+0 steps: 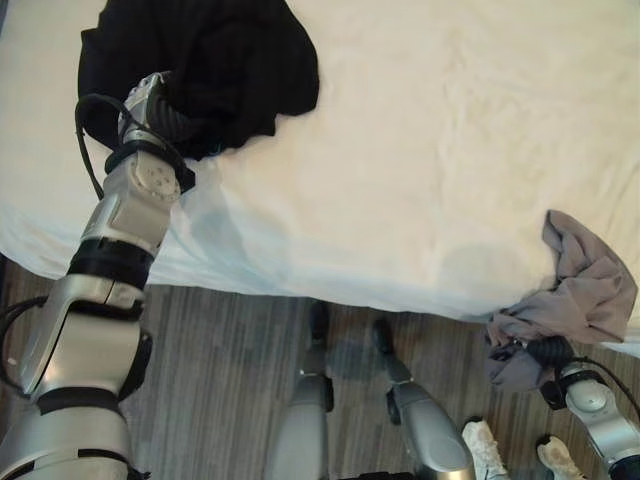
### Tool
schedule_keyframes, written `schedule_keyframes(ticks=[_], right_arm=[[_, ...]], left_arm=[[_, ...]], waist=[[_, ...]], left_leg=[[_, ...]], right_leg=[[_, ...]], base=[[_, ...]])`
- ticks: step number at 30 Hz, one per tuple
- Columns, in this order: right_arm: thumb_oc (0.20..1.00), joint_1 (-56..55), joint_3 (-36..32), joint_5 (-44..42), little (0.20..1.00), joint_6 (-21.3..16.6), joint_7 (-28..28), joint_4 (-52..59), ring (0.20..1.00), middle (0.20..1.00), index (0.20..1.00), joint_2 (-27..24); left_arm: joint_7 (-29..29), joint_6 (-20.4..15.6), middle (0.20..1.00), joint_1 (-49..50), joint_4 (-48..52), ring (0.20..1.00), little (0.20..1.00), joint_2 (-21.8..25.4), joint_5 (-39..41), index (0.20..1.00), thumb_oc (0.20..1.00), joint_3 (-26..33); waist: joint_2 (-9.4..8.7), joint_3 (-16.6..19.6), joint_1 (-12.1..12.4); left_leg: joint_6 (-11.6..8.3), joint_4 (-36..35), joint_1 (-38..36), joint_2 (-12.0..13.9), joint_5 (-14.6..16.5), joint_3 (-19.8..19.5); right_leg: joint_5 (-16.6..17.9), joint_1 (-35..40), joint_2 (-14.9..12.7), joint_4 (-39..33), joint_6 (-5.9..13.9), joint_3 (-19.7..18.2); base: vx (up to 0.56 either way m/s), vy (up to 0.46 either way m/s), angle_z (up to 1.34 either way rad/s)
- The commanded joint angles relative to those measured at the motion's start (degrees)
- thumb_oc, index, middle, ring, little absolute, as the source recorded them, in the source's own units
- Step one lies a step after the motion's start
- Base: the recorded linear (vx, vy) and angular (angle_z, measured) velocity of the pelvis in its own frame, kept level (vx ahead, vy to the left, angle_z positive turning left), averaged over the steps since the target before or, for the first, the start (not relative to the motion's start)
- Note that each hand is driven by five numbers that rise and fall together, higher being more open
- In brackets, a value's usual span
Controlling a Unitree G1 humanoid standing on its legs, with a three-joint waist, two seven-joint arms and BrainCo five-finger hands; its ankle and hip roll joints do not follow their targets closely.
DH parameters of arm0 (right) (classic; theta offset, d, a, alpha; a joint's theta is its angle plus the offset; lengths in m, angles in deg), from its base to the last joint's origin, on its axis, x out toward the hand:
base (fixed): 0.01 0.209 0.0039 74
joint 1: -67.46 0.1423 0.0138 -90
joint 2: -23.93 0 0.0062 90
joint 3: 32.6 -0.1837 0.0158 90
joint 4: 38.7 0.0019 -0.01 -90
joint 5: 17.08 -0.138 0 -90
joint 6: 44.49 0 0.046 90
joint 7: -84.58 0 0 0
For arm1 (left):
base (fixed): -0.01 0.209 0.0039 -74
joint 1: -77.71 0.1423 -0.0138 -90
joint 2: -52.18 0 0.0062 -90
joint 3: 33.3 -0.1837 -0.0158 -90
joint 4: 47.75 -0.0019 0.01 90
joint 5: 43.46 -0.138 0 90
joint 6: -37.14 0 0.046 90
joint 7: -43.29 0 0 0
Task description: Pick up bed clothes into laundry basket.
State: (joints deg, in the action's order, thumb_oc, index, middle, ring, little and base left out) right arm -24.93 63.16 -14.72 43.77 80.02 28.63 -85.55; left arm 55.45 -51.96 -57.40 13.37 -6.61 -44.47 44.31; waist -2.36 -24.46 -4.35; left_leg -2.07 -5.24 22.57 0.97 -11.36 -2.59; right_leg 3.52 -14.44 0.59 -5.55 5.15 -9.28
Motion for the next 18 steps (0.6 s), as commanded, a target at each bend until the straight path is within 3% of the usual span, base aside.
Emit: schedule_keyframes(ticks=[1, 6, 11, 12, 16, 17, 18], right_arm=[[0.200, -0.94, -3.64, -0.41, 0.200, -3.18, -0.71, 4.94, 0.200, 0.200, 0.200, -0.69], [0.200, -0.92, -5.21, -0.59, 0.200, -4.10, -1.21, 3.11, 0.200, 0.200, 0.200, 0.24], [0.200, -0.45, -5.34, -0.55, 0.200, -4.06, -1.27, 3.25, 0.200, 0.200, 0.200, 0.48], [0.200, 0.44, -8.68, -4.13, 0.200, -5.17, -0.83, 8.23, 0.200, 0.200, 0.200, 1.92], [0.200, 0.55, -11.41, -11.10, 0.200, -6.86, -0.05, 15.38, 0.200, 0.200, 0.200, 3.83], [0.200, 1.60, -12.65, -21.32, 0.200, -9.21, 0.57, 19.54, 0.200, 0.200, 0.200, 7.22], [0.200, 1.38, -12.74, -21.45, 0.200, -9.12, 0.63, 19.73, 0.200, 0.200, 0.200, 7.23]], left_arm=[[-2.78, -7.76, 0.200, 15.88, 1.96, 0.200, 0.200, -9.29, 12.29, 0.200, 0.200, 1.57], [-3.85, -11.05, 0.200, 28.62, 7.25, 0.200, 0.200, -16.94, 21.83, 0.200, 0.200, 6.91], [-4.44, -11.32, 0.200, 31.16, 8.16, 0.200, 0.200, -18.76, 25.21, 0.200, 0.200, 8.05], [-6.42, -12.17, 0.200, 38.76, 14.03, 0.200, 0.200, -22.82, 30.22, 0.200, 0.200, 11.94], [-7.35, -12.27, 0.200, 42.03, 18.11, 0.200, 0.200, -25.39, 35.15, 0.200, 0.200, 13.83], [-6.30, -13.23, 0.200, 42.89, 22.27, 0.200, 0.200, -27.39, 38.07, 0.200, 0.200, 14.34], [-6.23, -13.13, 0.200, 43.04, 22.46, 0.200, 0.200, -27.37, 38.07, 0.200, 0.200, 14.30]], waist=[[-3.37, -0.13, 1.24], [-2.03, 1.77, 2.64], [-1.69, 2.11, 2.87], [-0.66, 5.14, 3.96], [-0.08, 7.83, 4.05], [0.21, 9.38, 4.28], [0.19, 9.36, 4.31]], left_leg=[[-1.65, 0.24, -1.87, -0.22, 2.42, -1.70], [-1.53, 0.24, -4.20, -0.65, 3.19, -1.63], [-1.48, 0.24, -4.90, -0.77, 3.29, -1.79], [-1.17, 0.24, -7.98, -1.26, 3.91, -2.17], [-1.13, 0.24, -10.66, -1.44, 4.28, -2.21], [-1.04, 0.24, -12.24, -1.66, 4.54, -2.32], [-1.04, 0.24, -12.35, -1.67, 4.57, -2.34]], right_leg=[[-1.69, 2.31, -2.55, 0.55, 3.04, 0.07], [-2.20, 4.07, -2.82, 0.66, 2.36, 0.11], [-2.35, 4.72, -2.87, 0.70, 2.16, 0.23], [-3.56, 7.80, -2.77, 0.89, 1.41, 0.83], [-4.00, 10.29, -2.55, 1.11, 1.02, 1.42], [-4.33, 11.73, -2.37, 1.42, 0.70, 1.65], [-4.35, 11.86, -2.37, 1.40, 0.69, 1.68]], base=[[-0.01, 0.030, -0.07], [0.00, 0.015, -0.04], [0.01, -0.010, -0.01], [0.04, -0.038, 0.00], [0.02, -0.025, 0.00], [-0.01, -0.030, 0.11], [-0.01, -0.030, 0.06]])
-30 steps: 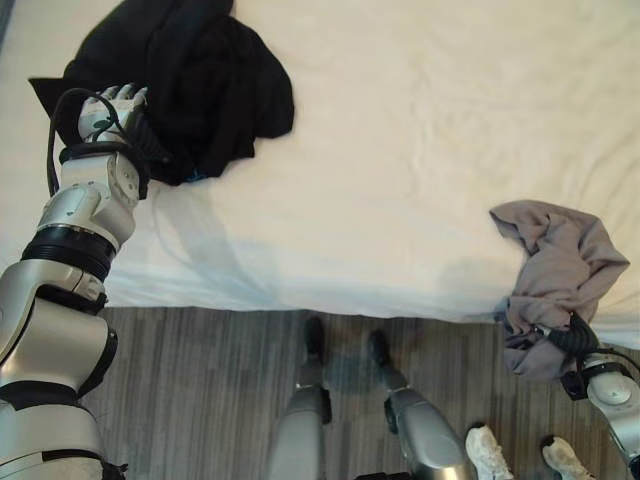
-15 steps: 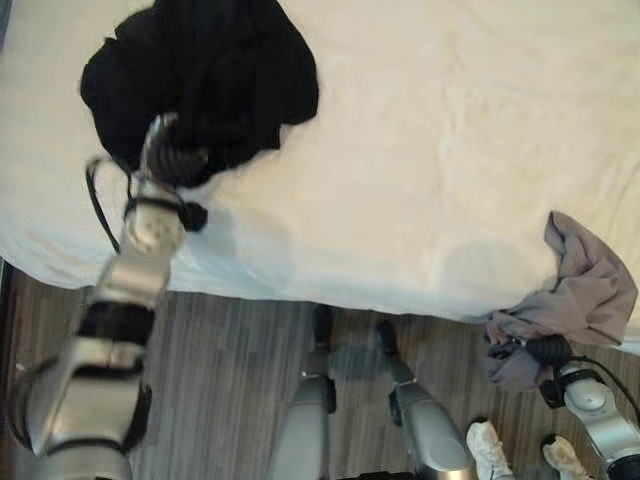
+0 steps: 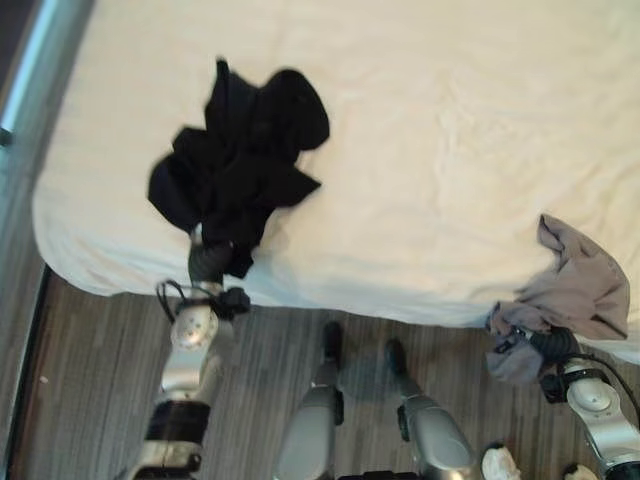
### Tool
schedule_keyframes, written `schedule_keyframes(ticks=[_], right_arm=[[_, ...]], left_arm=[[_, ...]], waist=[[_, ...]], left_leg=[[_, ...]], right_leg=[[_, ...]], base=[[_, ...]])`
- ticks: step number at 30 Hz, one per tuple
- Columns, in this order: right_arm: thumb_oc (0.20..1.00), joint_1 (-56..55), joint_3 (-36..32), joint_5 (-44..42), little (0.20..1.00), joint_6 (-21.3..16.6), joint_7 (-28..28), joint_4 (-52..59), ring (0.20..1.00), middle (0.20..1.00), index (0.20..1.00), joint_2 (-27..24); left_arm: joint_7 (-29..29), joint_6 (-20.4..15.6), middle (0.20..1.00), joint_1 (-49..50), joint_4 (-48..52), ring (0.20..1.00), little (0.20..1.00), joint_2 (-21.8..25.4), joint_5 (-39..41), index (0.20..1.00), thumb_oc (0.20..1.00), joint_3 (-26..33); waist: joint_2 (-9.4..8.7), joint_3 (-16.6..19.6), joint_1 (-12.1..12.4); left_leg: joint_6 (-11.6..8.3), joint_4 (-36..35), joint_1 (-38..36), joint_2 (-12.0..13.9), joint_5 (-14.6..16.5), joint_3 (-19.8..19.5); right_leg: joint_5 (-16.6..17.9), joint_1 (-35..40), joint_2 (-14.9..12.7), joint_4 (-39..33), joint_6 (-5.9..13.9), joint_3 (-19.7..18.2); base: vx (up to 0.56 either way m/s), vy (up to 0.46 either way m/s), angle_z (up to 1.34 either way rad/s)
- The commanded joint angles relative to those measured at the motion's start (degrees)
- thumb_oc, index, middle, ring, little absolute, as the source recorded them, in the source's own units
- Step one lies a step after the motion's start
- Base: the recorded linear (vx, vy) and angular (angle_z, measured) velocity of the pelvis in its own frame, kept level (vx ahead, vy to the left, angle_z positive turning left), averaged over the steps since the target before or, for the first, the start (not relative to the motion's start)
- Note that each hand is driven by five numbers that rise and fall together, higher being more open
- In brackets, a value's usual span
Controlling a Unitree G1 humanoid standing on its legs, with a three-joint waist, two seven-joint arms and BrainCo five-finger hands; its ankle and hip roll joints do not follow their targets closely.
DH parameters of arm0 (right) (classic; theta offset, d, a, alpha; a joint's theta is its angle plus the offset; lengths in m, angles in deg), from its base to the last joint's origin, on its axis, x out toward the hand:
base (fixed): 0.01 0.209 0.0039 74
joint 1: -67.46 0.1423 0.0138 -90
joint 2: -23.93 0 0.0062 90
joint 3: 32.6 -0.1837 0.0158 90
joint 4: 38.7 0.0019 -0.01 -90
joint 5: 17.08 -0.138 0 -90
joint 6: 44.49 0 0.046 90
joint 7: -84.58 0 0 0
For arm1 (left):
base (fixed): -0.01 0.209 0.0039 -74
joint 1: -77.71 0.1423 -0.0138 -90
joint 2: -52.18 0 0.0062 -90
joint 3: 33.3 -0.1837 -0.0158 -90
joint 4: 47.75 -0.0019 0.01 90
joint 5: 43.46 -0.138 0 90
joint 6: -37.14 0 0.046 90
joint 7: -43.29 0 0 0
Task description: Pick up bed clothes into laundry basket.
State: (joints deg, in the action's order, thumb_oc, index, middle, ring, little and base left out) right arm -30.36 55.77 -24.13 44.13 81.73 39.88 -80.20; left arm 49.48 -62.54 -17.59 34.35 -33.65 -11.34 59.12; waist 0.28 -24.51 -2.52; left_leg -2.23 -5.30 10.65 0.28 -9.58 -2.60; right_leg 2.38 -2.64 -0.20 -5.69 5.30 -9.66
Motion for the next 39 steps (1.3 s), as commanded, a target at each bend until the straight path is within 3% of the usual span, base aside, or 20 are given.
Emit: schedule_keyframes(ticks=[1, 2, 7, 10, 18, 26, 27, 34, 37, 38, 39], right_arm=[[0.200, 6.81, -5.35, -12.03, 0.200, -9.47, -1.08, 8.48, 0.200, 0.200, 0.200, 1.88], [0.200, 7.61, -4.54, -22.32, 0.200, -11.34, 1.40, 13.81, 0.200, 0.200, 0.200, 6.72], [0.200, 4.68, 0.35, -32.76, 0.200, -9.52, 4.87, 20.00, 0.200, 0.200, 0.200, 12.32], [0.200, 2.56, 0.71, -33.34, 0.200, -8.57, 5.79, 22.56, 0.200, 0.200, 0.200, 12.65], [0.200, -0.33, -3.19, -33.19, 0.200, -8.54, 7.08, 26.40, 0.200, 0.200, 0.200, 11.43], [0.200, -0.75, -2.34, -32.94, 0.200, -7.87, 6.45, 25.56, 0.200, 0.200, 0.200, 12.83], [0.200, -1.01, -1.95, -27.01, 0.200, -4.38, 7.28, 6.32, 0.200, 0.200, 0.200, 8.93], [0.200, 0.71, -0.95, -26.28, 0.200, -4.39, 7.32, 7.53, 0.200, 0.200, 0.200, 7.98], [0.200, 1.14, -0.78, -25.63, 0.200, -4.41, 7.77, 8.18, 0.200, 0.200, 0.200, 7.22], [0.200, 1.33, -0.85, -25.33, 0.200, -4.64, 7.66, 7.94, 0.200, 0.200, 0.200, 6.80], [0.200, 1.77, -0.86, -25.10, 0.200, -4.99, 7.18, 7.54, 0.200, 0.200, 0.200, 6.56]], left_arm=[[-0.26, -2.55, 0.200, 3.23, 1.49, 0.200, 0.200, -0.32, 4.93, 0.200, 0.200, -0.52], [-0.45, -3.19, 0.200, 4.03, 6.63, 0.200, 0.200, -0.91, 6.64, 0.200, 0.200, -0.45], [-0.94, -2.30, 0.200, 5.10, 13.58, 0.200, 0.200, -2.63, 5.29, 0.200, 0.200, -0.73], [-1.36, -1.57, 0.200, 6.70, 15.77, 0.200, 0.200, -2.31, 2.18, 0.200, 0.200, -0.81], [-3.64, -1.26, 0.200, 10.60, 21.54, 0.200, 0.200, -2.50, 3.24, 0.200, 0.200, 1.36], [-4.02, -0.95, 0.200, 11.73, 21.47, 0.200, 0.200, -2.58, 1.38, 0.200, 0.200, 1.31], [-4.95, 1.81, 0.200, 14.70, 8.40, 0.200, 0.200, -1.38, -4.44, 0.200, 0.200, 3.08], [-3.80, 1.74, 0.200, 15.54, 8.17, 0.200, 0.200, -2.57, -4.43, 0.200, 0.200, 4.22], [-4.00, 1.68, 0.200, 15.78, 8.38, 0.200, 0.200, -2.59, -4.00, 0.200, 0.200, 4.95], [-3.97, 1.42, 0.200, 15.60, 8.46, 0.200, 0.200, -2.19, -3.99, 0.200, 0.200, 5.23], [-3.49, 1.04, 0.200, 15.45, 9.05, 0.200, 0.200, -1.73, -4.19, 0.200, 0.200, 5.68]], waist=[[-2.45, 9.40, 2.48], [-1.85, 12.17, 2.80], [-1.28, 16.32, 3.22], [-1.04, 17.61, 3.27], [-1.14, 20.20, 3.03], [-0.95, 20.56, 3.29], [-2.79, 18.73, 2.78], [-3.08, 18.35, 2.47], [-4.14, 17.16, 2.32], [-4.47, 15.96, 2.91], [-4.83, 14.96, 4.03]], left_leg=[[-0.88, 0.30, -0.45, -0.98, 2.79, -2.33], [-0.82, 0.30, -3.03, -1.00, 3.13, -2.28], [-0.37, 0.64, -6.66, -1.10, 4.29, -1.88], [-0.17, 0.68, -7.65, -1.12, 4.59, -1.69], [-0.01, 0.36, -8.89, -1.15, 4.96, -1.94], [0.06, 0.31, -9.07, -1.07, 4.58, -2.53], [0.91, 2.02, -18.20, 1.72, 10.47, 11.27], [0.44, 2.18, -18.47, 2.54, 10.65, 12.03], [-0.07, 9.09, -16.56, 3.28, 12.13, 11.80], [-0.35, 14.07, -14.62, 3.51, 12.81, 9.52], [-0.55, 17.68, -13.12, 1.74, 12.36, 3.27]], right_leg=[[-3.22, 0.08, -1.58, 1.53, 0.54, 2.06], [-3.85, 2.15, -1.32, 2.22, 0.28, 2.62], [-4.30, 5.47, -1.48, 2.24, -0.09, 3.18], [-4.38, 6.46, -1.50, 2.00, -0.28, 3.27], [-4.71, 8.10, -1.51, 1.60, -0.52, 3.77], [-4.59, 8.52, -1.38, 1.50, -0.69, 4.19], [-2.37, 9.14, -1.92, 0.73, -0.12, 17.34], [-2.28, 8.62, -1.37, 0.74, -0.41, 16.80], [-2.38, 8.52, -0.84, 0.80, -1.26, 14.79], [-2.54, 8.72, -0.27, 0.98, -1.70, 13.26], [-2.14, 8.49, 0.32, 1.30, -2.17, 10.73]], base=[[0.06, -0.005, 0.03], [0.08, -0.009, 0.02], [0.03, -0.005, 0.09], [0.02, -0.005, 0.04], [0.01, -0.008, 0.02], [0.00, -0.003, 0.00], [0.00, 0.000, 0.00], [-0.01, -0.017, 0.00], [-0.02, -0.084, -0.11], [-0.06, -0.080, -0.35], [-0.04, -0.021, -0.59]])
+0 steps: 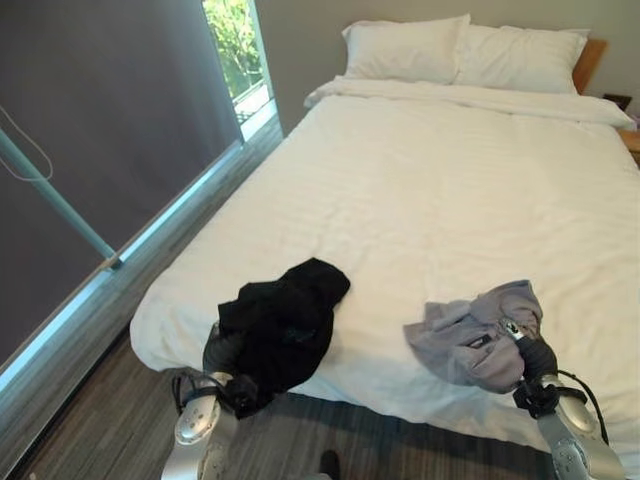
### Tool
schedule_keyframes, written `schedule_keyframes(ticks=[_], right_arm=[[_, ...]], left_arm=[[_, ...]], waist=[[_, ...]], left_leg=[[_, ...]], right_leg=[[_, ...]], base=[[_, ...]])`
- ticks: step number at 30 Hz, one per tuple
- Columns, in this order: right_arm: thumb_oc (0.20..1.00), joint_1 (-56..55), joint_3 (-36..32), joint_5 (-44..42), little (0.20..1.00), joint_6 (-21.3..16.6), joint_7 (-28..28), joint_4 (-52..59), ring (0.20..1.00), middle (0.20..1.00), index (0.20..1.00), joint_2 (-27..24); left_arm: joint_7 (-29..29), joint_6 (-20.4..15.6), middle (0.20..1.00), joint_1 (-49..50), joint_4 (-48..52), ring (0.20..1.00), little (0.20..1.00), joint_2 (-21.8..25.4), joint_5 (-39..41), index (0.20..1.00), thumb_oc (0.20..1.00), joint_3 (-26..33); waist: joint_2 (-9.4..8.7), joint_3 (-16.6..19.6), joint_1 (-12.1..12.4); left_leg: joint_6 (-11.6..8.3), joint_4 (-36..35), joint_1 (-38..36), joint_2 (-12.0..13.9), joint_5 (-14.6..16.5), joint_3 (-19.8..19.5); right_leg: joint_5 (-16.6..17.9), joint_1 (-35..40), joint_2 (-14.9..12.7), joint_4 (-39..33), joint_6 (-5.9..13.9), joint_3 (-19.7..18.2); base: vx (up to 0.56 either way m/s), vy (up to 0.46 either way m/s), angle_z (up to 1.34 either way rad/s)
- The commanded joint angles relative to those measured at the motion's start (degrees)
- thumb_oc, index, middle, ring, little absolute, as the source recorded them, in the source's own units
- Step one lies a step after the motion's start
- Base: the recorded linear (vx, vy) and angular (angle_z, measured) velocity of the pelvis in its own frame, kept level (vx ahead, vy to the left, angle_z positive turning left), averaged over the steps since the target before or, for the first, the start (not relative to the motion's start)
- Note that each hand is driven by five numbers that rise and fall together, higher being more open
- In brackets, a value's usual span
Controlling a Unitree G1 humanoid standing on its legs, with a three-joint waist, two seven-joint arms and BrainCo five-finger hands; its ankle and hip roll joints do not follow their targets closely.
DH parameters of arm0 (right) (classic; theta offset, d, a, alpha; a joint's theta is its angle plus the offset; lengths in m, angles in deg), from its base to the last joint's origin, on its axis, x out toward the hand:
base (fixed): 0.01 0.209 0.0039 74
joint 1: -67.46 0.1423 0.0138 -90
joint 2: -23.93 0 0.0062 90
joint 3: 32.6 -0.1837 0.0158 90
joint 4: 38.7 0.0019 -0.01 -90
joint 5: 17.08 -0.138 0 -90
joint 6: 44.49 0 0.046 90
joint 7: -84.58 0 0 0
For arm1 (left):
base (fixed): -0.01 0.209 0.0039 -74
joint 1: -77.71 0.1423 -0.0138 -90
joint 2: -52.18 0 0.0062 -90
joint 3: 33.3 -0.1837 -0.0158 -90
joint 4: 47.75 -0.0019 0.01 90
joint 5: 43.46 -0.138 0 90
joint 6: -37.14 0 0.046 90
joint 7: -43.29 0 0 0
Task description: Pick up bed clothes into laundry basket.
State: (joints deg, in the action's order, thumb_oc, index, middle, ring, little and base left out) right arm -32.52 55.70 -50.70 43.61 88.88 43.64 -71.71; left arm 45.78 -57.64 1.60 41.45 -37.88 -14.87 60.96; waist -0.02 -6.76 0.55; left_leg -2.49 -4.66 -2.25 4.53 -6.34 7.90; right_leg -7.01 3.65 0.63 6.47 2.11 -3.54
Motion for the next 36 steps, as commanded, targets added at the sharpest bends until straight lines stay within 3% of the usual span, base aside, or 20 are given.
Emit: schedule_keyframes(ticks=[1, 2, 3, 4, 7, 9, 10, 11, 12, 13, 15, 16, 17, 18, 19, 21, 23, 26, 29, 36], right_arm=[[0.200, 4.19, -0.88, 1.46, 0.200, -4.75, -0.34, 3.34, 0.200, 0.200, 0.200, -1.98], [0.200, 4.70, -1.18, 1.54, 0.200, -5.02, -0.98, 2.76, 0.200, 0.200, 0.200, -2.15], [0.200, 4.72, -1.17, 1.55, 0.200, -5.01, -0.98, 2.73, 0.200, 0.200, 0.200, -2.13], [0.200, 4.62, -2.54, 1.60, 0.200, -5.53, -0.84, 3.23, 0.200, 0.200, 0.200, -2.44], [0.200, 3.60, -4.55, 3.03, 0.200, -5.93, -0.32, 4.72, 0.200, 0.200, 0.200, -4.06], [0.200, 2.89, -6.71, 3.45, 0.200, -6.15, -0.70, 5.73, 0.200, 0.200, 0.200, -4.96], [0.200, 2.86, -6.79, 3.46, 0.200, -6.06, -0.72, 5.87, 0.200, 0.200, 0.200, -4.92], [0.200, 1.85, -9.72, 3.53, 0.200, -6.70, -1.97, 5.47, 0.200, 0.200, 0.200, -4.32], [0.200, 1.81, -9.82, 3.57, 0.200, -6.62, -2.01, 5.63, 0.200, 0.200, 0.200, -4.20], [0.200, -0.04, -13.05, 3.74, 0.200, -7.30, -3.32, 4.56, 0.200, 0.200, 0.200, -3.31], [0.200, 0.45, -13.08, 3.76, 0.200, -7.43, -3.58, 3.16, 0.200, 0.200, 0.200, -3.27], [0.200, 0.47, -13.18, 3.86, 0.200, -7.47, -4.05, 3.09, 0.200, 0.200, 0.200, -2.54], [0.200, -0.26, -13.36, 4.13, 0.200, -7.28, -4.16, 3.17, 0.200, 0.200, 0.200, -1.52], [0.200, -0.60, -12.63, 4.67, 0.200, -6.93, -3.85, 2.85, 0.200, 0.200, 0.200, -1.29], [0.200, -0.61, -11.80, 4.89, 0.200, -6.51, -3.61, 2.16, 0.200, 0.200, 0.200, -0.93], [0.200, -1.02, -11.77, 5.36, 0.200, -5.81, -2.80, 1.64, 0.200, 0.200, 0.200, -0.39], [0.200, -0.19, -11.79, 5.48, 0.200, -5.91, -3.17, 2.13, 0.200, 0.200, 0.200, 0.38], [0.200, 2.95, -8.98, 5.95, 0.200, -6.14, -4.14, 2.92, 0.200, 0.200, 0.200, 1.08], [0.200, 4.03, -6.76, 6.11, 0.200, -6.04, -4.24, 2.76, 0.200, 0.200, 0.200, 0.43], [0.200, 2.17, -7.49, 7.12, 0.200, -5.83, -4.63, 1.84, 0.200, 0.200, 0.200, 0.00]], left_arm=[[0.60, -4.12, 0.200, -3.96, 2.17, 0.200, 0.200, 2.47, -0.73, 0.200, 0.200, 4.19], [1.23, -4.44, 0.200, -4.48, 2.41, 0.200, 0.200, 2.73, -1.23, 0.200, 0.200, 4.63], [1.23, -4.44, 0.200, -4.50, 2.37, 0.200, 0.200, 2.76, -1.23, 0.200, 0.200, 4.63], [2.00, -5.40, 0.200, -4.59, 2.77, 0.200, 0.200, 3.32, -1.76, 0.200, 0.200, 6.78], [2.62, -7.03, 0.200, -5.15, 3.21, 0.200, 0.200, 5.61, -2.92, 0.200, 0.200, 9.69], [2.66, -7.71, 0.200, -6.49, 4.69, 0.200, 0.200, 6.85, -2.95, 0.200, 0.200, 10.60], [2.65, -7.75, 0.200, -6.58, 4.64, 0.200, 0.200, 6.87, -2.95, 0.200, 0.200, 10.57], [2.77, -8.15, 0.200, -8.47, 5.82, 0.200, 0.200, 8.30, -2.35, 0.200, 0.200, 10.91], [2.76, -8.18, 0.200, -8.61, 5.75, 0.200, 0.200, 8.40, -2.33, 0.200, 0.200, 10.87], [2.70, -8.61, 0.200, -10.16, 6.23, 0.200, 0.200, 10.42, -3.43, 0.200, 0.200, 10.82], [2.76, -8.95, 0.200, -10.32, 6.27, 0.200, 0.200, 11.33, -4.25, 0.200, 0.200, 10.87], [2.83, -8.79, 0.200, -9.86, 7.01, 0.200, 0.200, 12.13, -4.76, 0.200, 0.200, 11.05], [2.74, -8.57, 0.200, -9.60, 7.94, 0.200, 0.200, 12.24, -4.87, 0.200, 0.200, 11.99], [2.47, -8.48, 0.200, -9.28, 8.07, 0.200, 0.200, 11.87, -4.46, 0.200, 0.200, 12.18], [1.47, -8.10, 0.200, -8.99, 7.82, 0.200, 0.200, 10.62, -3.05, 0.200, 0.200, 11.31], [0.16, -7.31, 0.200, -8.95, 6.93, 0.200, 0.200, 8.71, -1.42, 0.200, 0.200, 9.78], [-1.34, -6.09, 0.200, -8.42, 6.81, 0.200, 0.200, 6.38, -0.66, 0.200, 0.200, 7.21], [-2.85, -4.78, 0.200, -6.46, 6.82, 0.200, 0.200, 3.70, 1.05, 0.200, 0.200, 3.57], [-4.54, -3.90, 0.200, -6.10, 6.91, 0.200, 0.200, 3.49, 1.67, 0.200, 0.200, 0.11], [-4.67, -3.84, 0.200, -7.15, 7.29, 0.200, 0.200, 3.99, 1.92, 0.200, 0.200, -1.17]], waist=[[-4.73, -3.25, 1.94], [-5.17, -3.62, 2.29], [-5.13, -3.42, 2.25], [-4.84, -3.31, 1.88], [-4.17, -2.30, 0.44], [-3.74, -2.10, -1.74], [-3.95, -1.96, -1.30], [-3.35, -2.06, -4.51], [-3.69, -1.82, -3.86], [-3.11, -2.63, -6.43], [-3.51, -3.14, -5.54], [-2.94, -4.11, -4.04], [-2.59, -4.50, -2.47], [-2.24, -4.35, -2.44], [-2.17, -4.10, -2.05], [-2.35, -3.70, -1.17], [-1.73, -2.89, 0.23], [-2.56, -1.21, 2.13], [-2.79, -0.01, 2.50], [-2.02, 0.20, 1.49]], left_leg=[[0.08, 17.80, 0.61, -4.36, 9.63, -13.09], [0.29, 17.78, 1.58, -6.36, 9.58, -19.13], [0.39, 17.67, 1.44, -6.29, 10.00, -19.16], [-0.10, 16.04, 2.32, -6.84, 10.06, -26.62], [-0.11, 16.40, 1.07, -8.67, 11.45, -33.07], [0.45, 16.51, -0.30, -8.69, 13.62, -31.78], [0.29, 16.07, -0.11, -8.74, 13.06, -31.38], [2.02, 10.76, -1.68, -7.60, 14.29, -28.40], [1.88, 9.89, -1.62, -7.66, 13.48, -27.80], [3.29, 4.91, -2.28, -7.09, 12.39, -22.47], [3.53, 3.87, -2.07, -7.42, 11.46, -20.12], [3.43, 3.74, -2.30, -6.52, 11.79, -16.94], [2.59, 3.57, -1.67, -5.82, 10.75, -13.57], [2.45, 3.31, -1.46, -5.70, 10.43, -12.09], [2.63, 2.98, -1.13, -5.73, 9.64, -9.06], [3.27, 2.32, -1.41, -6.06, 8.87, -6.25], [3.44, 2.80, -0.52, -5.61, 8.83, -3.48], [2.97, 2.90, 0.56, -5.92, 8.40, 0.45], [3.41, 1.38, -0.26, -6.03, 7.92, 0.56], [2.87, -0.27, -1.42, -5.81, 6.42, -2.25]], right_leg=[[7.53, 2.07, -0.42, -10.70, 1.00, 2.72], [8.49, 1.14, -0.60, -10.32, 1.54, -0.12], [8.18, 1.31, -0.55, -10.50, 1.55, -0.06], [8.70, 0.68, -0.41, -10.65, 2.70, -5.41], [9.81, -1.65, 1.24, -10.49, 3.92, -14.84], [11.28, -3.74, 1.72, -10.18, 4.97, -20.01], [11.61, -4.25, 1.65, -10.08, 5.08, -20.52], [13.63, -7.81, 2.69, -10.21, 6.62, -24.49], [14.09, -8.35, 2.59, -10.29, 6.79, -25.23], [15.01, -12.33, 3.21, -10.77, 9.67, -25.32], [16.55, -14.57, 2.78, -10.90, 10.63, -23.74], [14.53, -16.01, 1.27, -10.66, 10.11, -13.93], [12.84, -15.61, -2.61, -9.99, 7.89, -0.65], [10.81, -13.73, -4.00, -7.73, 6.67, 5.74], [8.90, -11.10, -4.15, -3.96, 5.79, 8.67], [6.10, -8.35, -2.21, 0.83, 4.67, 5.93], [3.12, -5.17, -3.53, 2.46, 4.57, 9.38], [5.11, -1.58, -4.81, -6.64, 5.14, 13.43], [6.06, -0.60, -2.95, -10.44, 4.47, 9.01], [5.94, 0.88, -1.93, -11.09, 3.55, 8.37]], base=[[-0.05, 0.018, -0.92], [0.01, 0.026, -0.96], [0.05, 0.104, -1.52], [0.12, 0.142, -1.76], [0.05, 0.213, -1.65], [-0.05, 0.228, -1.64], [-0.18, 0.318, -2.28], [-0.18, 0.234, -2.41], [-0.37, 0.518, -1.89], [-0.32, 0.319, -1.72], [-0.26, 0.198, -1.85], [-0.26, 0.061, -2.18], [-0.28, 0.119, -1.99], [-0.29, 0.152, -2.13], [-0.19, 0.159, -1.52], [-0.20, 0.136, -1.29], [-0.22, 0.059, -1.20], [-0.16, -0.015, -0.62], [-0.06, -0.072, -0.66], [-0.03, -0.056, -0.01]])
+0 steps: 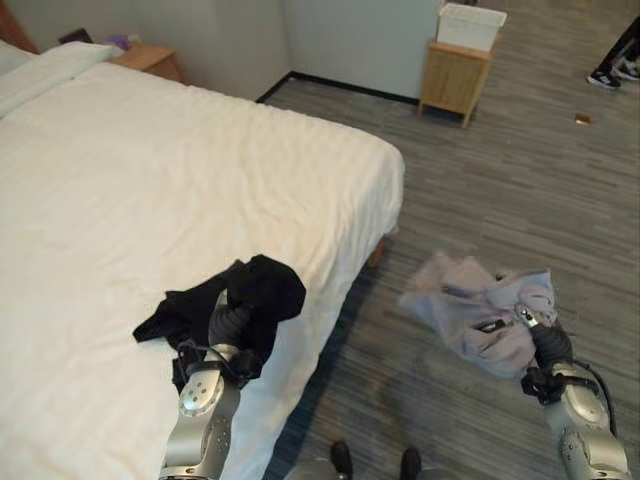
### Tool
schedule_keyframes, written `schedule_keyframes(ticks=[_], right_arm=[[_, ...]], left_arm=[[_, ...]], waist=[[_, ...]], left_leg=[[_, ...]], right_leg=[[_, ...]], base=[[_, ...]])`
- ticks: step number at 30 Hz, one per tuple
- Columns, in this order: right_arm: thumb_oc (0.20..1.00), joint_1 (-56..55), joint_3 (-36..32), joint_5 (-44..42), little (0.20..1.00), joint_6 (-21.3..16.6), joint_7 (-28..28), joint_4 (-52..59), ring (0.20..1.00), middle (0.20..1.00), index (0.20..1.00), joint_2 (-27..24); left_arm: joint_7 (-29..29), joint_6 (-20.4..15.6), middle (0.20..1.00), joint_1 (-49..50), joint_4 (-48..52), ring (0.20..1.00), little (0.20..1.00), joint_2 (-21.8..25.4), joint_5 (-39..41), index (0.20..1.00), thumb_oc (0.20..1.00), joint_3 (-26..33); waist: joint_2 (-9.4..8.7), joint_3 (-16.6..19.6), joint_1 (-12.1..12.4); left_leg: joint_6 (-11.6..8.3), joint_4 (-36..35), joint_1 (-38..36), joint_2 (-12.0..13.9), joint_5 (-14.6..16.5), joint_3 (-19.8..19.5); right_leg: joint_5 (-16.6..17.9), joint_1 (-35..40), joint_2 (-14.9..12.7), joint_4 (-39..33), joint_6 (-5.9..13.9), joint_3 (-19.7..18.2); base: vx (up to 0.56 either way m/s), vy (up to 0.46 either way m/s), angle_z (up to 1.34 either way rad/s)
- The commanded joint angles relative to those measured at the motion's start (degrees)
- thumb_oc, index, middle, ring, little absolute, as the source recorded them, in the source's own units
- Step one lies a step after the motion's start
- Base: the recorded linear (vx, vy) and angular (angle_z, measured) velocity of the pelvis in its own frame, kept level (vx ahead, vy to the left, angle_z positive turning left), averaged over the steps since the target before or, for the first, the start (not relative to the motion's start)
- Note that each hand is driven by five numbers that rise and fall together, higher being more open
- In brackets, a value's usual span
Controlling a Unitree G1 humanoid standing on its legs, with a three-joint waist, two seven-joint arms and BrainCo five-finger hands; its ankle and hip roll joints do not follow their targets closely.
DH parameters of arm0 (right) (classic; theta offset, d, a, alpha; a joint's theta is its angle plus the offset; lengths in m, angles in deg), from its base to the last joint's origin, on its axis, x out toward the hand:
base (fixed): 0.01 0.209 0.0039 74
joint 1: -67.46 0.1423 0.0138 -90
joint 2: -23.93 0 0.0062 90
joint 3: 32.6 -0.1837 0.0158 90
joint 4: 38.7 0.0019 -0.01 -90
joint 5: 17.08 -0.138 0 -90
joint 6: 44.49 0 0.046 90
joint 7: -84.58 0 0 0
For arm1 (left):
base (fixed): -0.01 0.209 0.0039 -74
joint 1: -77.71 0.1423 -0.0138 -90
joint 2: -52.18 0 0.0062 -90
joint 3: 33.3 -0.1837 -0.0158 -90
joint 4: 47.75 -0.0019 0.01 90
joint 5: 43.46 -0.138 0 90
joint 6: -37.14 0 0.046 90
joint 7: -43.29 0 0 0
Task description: Pick up bed clothes into laundry basket.
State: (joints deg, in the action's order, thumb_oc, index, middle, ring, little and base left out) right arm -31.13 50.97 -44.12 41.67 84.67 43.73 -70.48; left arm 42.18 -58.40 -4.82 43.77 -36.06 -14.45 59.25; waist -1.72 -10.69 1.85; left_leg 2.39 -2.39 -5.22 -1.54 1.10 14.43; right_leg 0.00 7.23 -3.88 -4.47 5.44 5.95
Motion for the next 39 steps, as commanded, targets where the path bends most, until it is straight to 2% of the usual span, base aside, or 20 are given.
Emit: schedule_keyframes(ticks=[1, 7, 12, 16, 17, 18, 19, 21, 23, 24, 27, 30, 32, 39], right_arm=[[0.200, 0.34, -2.74, 0.45, 0.200, -3.81, -0.39, 1.91, 0.200, 0.200, 0.200, -1.02], [0.200, 0.25, -1.45, -0.89, 0.200, -3.75, 0.08, 3.74, 0.200, 0.200, 0.200, -0.28], [0.200, 0.01, -0.20, -0.94, 0.200, -3.35, 1.43, 6.18, 0.200, 0.200, 0.200, -0.37], [0.200, 0.46, 0.67, -1.34, 0.200, -3.38, 1.61, 6.71, 0.200, 0.200, 0.200, -0.27], [0.200, 0.68, 1.04, -1.35, 0.200, -3.65, 1.57, 6.77, 0.200, 0.200, 0.200, -0.57], [0.200, 0.83, 1.01, -1.51, 0.200, -3.66, 1.46, 6.38, 0.200, 0.200, 0.200, -1.20], [0.200, 0.45, 0.54, -1.86, 0.200, -3.66, 1.51, 6.27, 0.200, 0.200, 0.200, -1.16], [0.200, -0.25, -0.19, -2.04, 0.200, -3.69, 1.53, 6.21, 0.200, 0.200, 0.200, -1.04], [0.200, -0.66, -0.32, -1.45, 0.200, -3.73, 1.67, 6.48, 0.200, 0.200, 0.200, -1.17], [0.200, -0.97, -0.49, -1.11, 0.200, -3.69, 1.63, 6.09, 0.200, 0.200, 0.200, -1.11], [0.200, -1.12, -1.15, -1.84, 0.200, -4.10, 0.87, 4.61, 0.200, 0.200, 0.200, -0.69], [0.200, -1.57, -0.75, -2.22, 0.200, -4.08, 1.45, 3.92, 0.200, 0.200, 0.200, -0.24], [0.200, -1.52, 0.40, -1.87, 0.200, -3.60, 2.02, 3.32, 0.200, 0.200, 0.200, -0.72], [0.200, 1.99, 1.47, -2.97, 0.200, -3.64, 1.93, 4.28, 0.200, 0.200, 0.200, -0.47]], left_arm=[[-0.95, -3.11, 0.200, -0.99, 4.75, 0.200, 0.200, 2.10, 1.53, 0.200, 0.200, 0.62], [-0.20, -2.93, 0.200, -2.35, 2.72, 0.200, 0.200, 1.82, 1.13, 0.200, 0.200, -0.60], [-1.00, -2.50, 0.200, -2.22, 2.28, 0.200, 0.200, 1.61, 1.08, 0.200, 0.200, -1.67], [-1.46, -2.14, 0.200, -2.74, 1.27, 0.200, 0.200, 1.16, 2.16, 0.200, 0.200, -2.34], [-1.44, -2.13, 0.200, -3.07, 0.99, 0.200, 0.200, 1.04, 2.34, 0.200, 0.200, -2.65], [-1.49, -2.18, 0.200, -4.17, 0.53, 0.200, 0.200, 0.93, 2.47, 0.200, 0.200, -3.72], [-1.59, -2.17, 0.200, -4.75, 0.34, 0.200, 0.200, 0.77, 2.32, 0.200, 0.200, -4.22], [-1.74, -2.20, 0.200, -5.31, -0.01, 0.200, 0.200, 0.71, 1.82, 0.200, 0.200, -4.50], [-1.29, -2.46, 0.200, -5.85, 0.49, 0.200, 0.200, 1.04, 1.30, 0.200, 0.200, -4.47], [-1.04, -2.79, 0.200, -6.79, 0.38, 0.200, 0.200, 1.29, 1.46, 0.200, 0.200, -4.95], [-0.48, -3.17, 0.200, -8.34, 0.80, 0.200, 0.200, 2.03, 1.16, 0.200, 0.200, -5.46], [-0.23, -3.42, 0.200, -8.17, 1.42, 0.200, 0.200, 2.60, 0.97, 0.200, 0.200, -5.15], [0.01, -3.62, 0.200, -7.51, 1.74, 0.200, 0.200, 2.70, 1.10, 0.200, 0.200, -4.57], [0.92, -3.38, 0.200, -3.60, 1.62, 0.200, 0.200, 2.52, 0.92, 0.200, 0.200, -1.62]], waist=[[-0.18, 4.15, 0.12], [0.47, 3.76, -0.64], [0.45, 2.80, -0.45], [-0.52, 1.45, -0.42], [-0.73, 0.58, 0.31], [-0.96, -0.36, 0.86], [-0.88, -0.41, 0.21], [-0.71, -0.02, -0.76], [-0.19, 0.83, -1.82], [0.48, 1.79, -2.76], [0.58, 2.75, -3.45], [0.44, 3.26, -3.36], [0.36, 3.67, -2.99], [0.02, 3.81, -0.56]], left_leg=[[-2.17, -2.50, 1.55, 0.23, -1.24, -8.92], [-3.00, -2.55, 2.00, 0.29, -2.21, -9.45], [-4.09, -2.12, 2.11, 1.38, -2.67, -7.67], [-5.32, 5.93, 4.46, 3.51, -0.67, -6.04], [-4.96, 8.70, 5.37, 2.68, 0.63, -9.25], [-4.75, 9.43, 7.34, -0.87, 0.77, -15.68], [-4.47, 8.99, 8.14, -2.04, 0.53, -17.30], [-4.05, 8.37, 8.67, -2.95, 0.09, -17.79], [-2.57, 6.95, 8.09, -4.44, 0.40, -17.58], [-1.75, 3.83, 6.32, -3.90, -0.30, -16.65], [-1.28, 0.31, 4.29, -3.63, -1.27, -15.82], [-1.06, -1.19, 3.21, -3.51, -2.01, -15.39], [-0.79, -1.94, 1.81, -3.53, -1.26, -15.64], [-0.41, -1.71, 0.97, -3.77, -0.87, -16.27]], right_leg=[[-1.17, -2.48, 2.61, -0.21, 0.11, -0.84], [-1.32, -2.35, 2.93, -0.18, -0.41, 0.68], [-0.81, -2.75, 3.44, -0.53, -0.56, 1.66], [-0.71, -2.36, 3.75, -0.53, -1.09, 0.43], [-0.91, -2.04, 3.86, -0.53, -1.32, -0.72], [-0.63, -2.33, 4.14, -0.53, -1.86, -2.68], [-0.67, -2.31, 4.22, -0.53, -1.79, -3.07], [-0.64, -2.32, 4.34, -0.53, -1.61, -3.39], [-0.27, -2.86, 5.20, -0.53, -1.72, -4.67], [-0.07, -3.42, 6.12, -0.53, -1.76, -6.54], [-0.22, -3.88, 6.76, -0.53, -1.97, -7.60], [0.05, -4.02, 7.14, -0.53, -2.11, -8.15], [-0.71, -3.39, 7.30, -0.53, -2.18, -8.31], [0.04, -3.05, 7.24, -0.53, -1.67, -8.73]], base=[[-0.03, -0.055, 0.13], [-0.03, -0.045, 0.22], [-0.03, -0.091, 0.00], [-0.04, -0.146, -0.20], [-0.06, -0.172, -0.40], [-0.05, -0.142, -0.42], [-0.04, -0.089, -0.41], [0.03, -0.027, -0.40], [0.07, 0.029, -0.11], [0.07, 0.069, -0.22], [0.05, 0.068, -0.50], [0.05, 0.037, -0.26], [0.07, 0.025, -0.18], [0.03, 0.012, -0.02]])
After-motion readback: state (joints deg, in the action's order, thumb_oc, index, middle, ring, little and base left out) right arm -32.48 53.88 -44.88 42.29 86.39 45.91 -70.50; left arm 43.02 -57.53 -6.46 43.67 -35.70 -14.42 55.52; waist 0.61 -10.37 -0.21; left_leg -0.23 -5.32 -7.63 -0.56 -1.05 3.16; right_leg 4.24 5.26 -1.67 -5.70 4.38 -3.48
